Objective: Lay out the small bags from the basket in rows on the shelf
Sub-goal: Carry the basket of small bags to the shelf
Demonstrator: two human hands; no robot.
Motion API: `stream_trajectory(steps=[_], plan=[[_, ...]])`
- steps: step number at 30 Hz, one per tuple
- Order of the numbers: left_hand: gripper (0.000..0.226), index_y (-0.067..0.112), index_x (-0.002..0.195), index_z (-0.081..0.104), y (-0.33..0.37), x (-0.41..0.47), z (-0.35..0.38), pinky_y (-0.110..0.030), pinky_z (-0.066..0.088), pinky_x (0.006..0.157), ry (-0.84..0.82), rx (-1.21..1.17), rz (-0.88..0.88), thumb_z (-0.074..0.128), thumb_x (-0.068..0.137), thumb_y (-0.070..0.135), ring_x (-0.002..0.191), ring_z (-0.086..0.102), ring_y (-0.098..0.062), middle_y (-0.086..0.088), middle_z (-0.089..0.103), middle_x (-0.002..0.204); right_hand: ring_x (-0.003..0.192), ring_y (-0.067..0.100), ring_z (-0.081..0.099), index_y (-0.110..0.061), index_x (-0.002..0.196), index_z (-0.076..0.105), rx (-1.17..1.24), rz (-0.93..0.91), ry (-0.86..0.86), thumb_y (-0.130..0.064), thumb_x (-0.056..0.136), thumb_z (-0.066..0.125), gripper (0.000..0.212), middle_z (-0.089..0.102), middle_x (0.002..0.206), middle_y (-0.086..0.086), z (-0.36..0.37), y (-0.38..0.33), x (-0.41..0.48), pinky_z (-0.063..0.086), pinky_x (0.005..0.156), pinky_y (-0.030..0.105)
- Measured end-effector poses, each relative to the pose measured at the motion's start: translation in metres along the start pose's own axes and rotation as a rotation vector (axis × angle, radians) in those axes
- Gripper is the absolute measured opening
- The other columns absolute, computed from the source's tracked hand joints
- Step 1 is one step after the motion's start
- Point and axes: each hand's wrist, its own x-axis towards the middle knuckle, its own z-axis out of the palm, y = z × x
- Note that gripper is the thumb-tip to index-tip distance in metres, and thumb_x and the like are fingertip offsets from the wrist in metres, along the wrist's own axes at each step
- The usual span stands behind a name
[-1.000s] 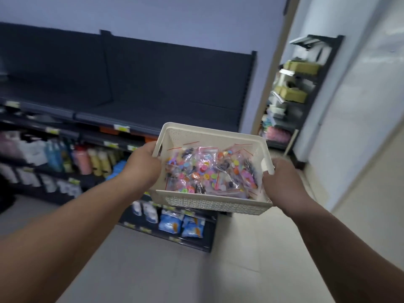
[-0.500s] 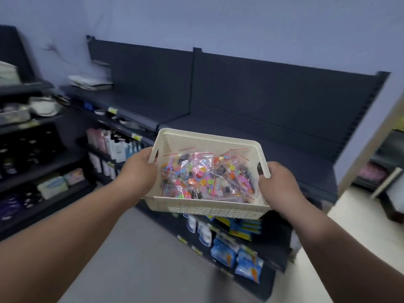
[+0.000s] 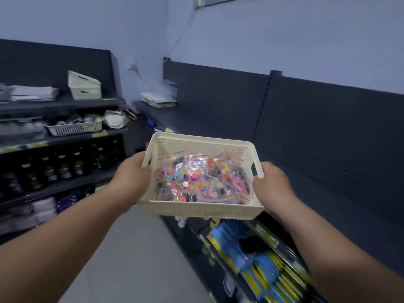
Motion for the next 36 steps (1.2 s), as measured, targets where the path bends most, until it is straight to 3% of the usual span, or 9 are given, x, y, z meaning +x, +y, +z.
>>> stream_trajectory(steps=[5,8,11,15,20,29,33,36], plan=[[0.033,0.033,0.115,0.060,-0.015,0.081,-0.017,-0.023,0.039,0.054,0.063,0.002,-0.024,0.043,0.097,0.013,0.074,0.059,-0.007,0.011,0.064,0.086,0.064,0.015,0.050,-0.014,0.098,0.054,-0.010,-0.033,-0.050,-0.003,0.086,0.042,0.020,0.055,0.080,-0.001,0.056,-0.036,0.073,0.032,0.048,0.026],[0.030,0.036,0.106,0.058,-0.029,0.136,-0.032,-0.022,0.037,0.053,0.081,0.029,-0.008,0.041,0.097,0.014,0.073,0.054,-0.006,0.015,0.059,0.084,0.064,0.017,0.051,-0.014,0.097,0.054,-0.002,-0.032,-0.060,-0.003,0.085,0.040,0.021,0.057,0.082,0.002,0.101,-0.060,0.113,0.034,0.049,0.027],[0.030,0.037,0.104,0.057,-0.044,0.194,-0.050,-0.021,0.036,0.051,0.058,0.039,-0.012,0.041,0.097,0.013,0.071,0.054,-0.004,0.015,0.059,0.082,0.065,0.018,0.052,-0.013,0.097,0.054,-0.015,-0.021,-0.057,-0.002,0.084,0.041,0.022,0.057,0.082,0.002,0.146,-0.087,0.150,0.036,0.050,0.027],[0.033,0.033,0.117,0.059,-0.056,0.279,-0.078,-0.023,0.042,0.054,0.022,0.014,-0.039,0.043,0.096,0.013,0.075,0.061,-0.010,0.010,0.065,0.087,0.065,0.018,0.051,-0.013,0.098,0.055,-0.006,-0.008,-0.054,-0.003,0.083,0.042,0.022,0.056,0.080,0.001,0.196,-0.128,0.201,0.036,0.050,0.027],[0.031,0.033,0.108,0.060,-0.056,0.375,-0.095,-0.022,0.042,0.056,-0.006,0.078,0.008,0.041,0.096,0.012,0.076,0.059,-0.011,0.008,0.064,0.090,0.065,0.017,0.053,-0.017,0.096,0.054,0.021,0.022,-0.039,-0.003,0.085,0.040,0.022,0.058,0.081,0.001,0.236,-0.166,0.257,0.036,0.049,0.026],[0.029,0.029,0.105,0.060,-0.066,0.507,-0.073,-0.023,0.041,0.055,-0.058,0.112,0.022,0.040,0.095,0.011,0.074,0.058,-0.011,0.009,0.062,0.086,0.072,0.017,0.055,-0.012,0.103,0.056,-0.005,0.056,-0.031,-0.004,0.086,0.044,0.023,0.059,0.087,0.002,0.292,-0.185,0.374,0.042,0.056,0.027],[0.034,0.027,0.111,0.061,-0.067,0.578,-0.051,-0.021,0.037,0.052,-0.026,0.108,0.041,0.039,0.095,0.007,0.071,0.054,-0.006,0.011,0.058,0.082,0.069,0.013,0.052,-0.011,0.102,0.056,-0.004,0.043,-0.046,-0.004,0.085,0.044,0.022,0.058,0.086,0.001,0.326,-0.185,0.450,0.037,0.051,0.024],[0.032,0.030,0.105,0.060,-0.064,0.637,-0.035,-0.021,0.039,0.053,-0.004,0.127,0.046,0.040,0.094,0.006,0.071,0.055,-0.007,0.009,0.060,0.083,0.070,0.014,0.053,-0.011,0.101,0.056,0.027,0.039,-0.057,-0.004,0.086,0.044,0.020,0.059,0.086,0.002,0.349,-0.188,0.513,0.037,0.051,0.025]])
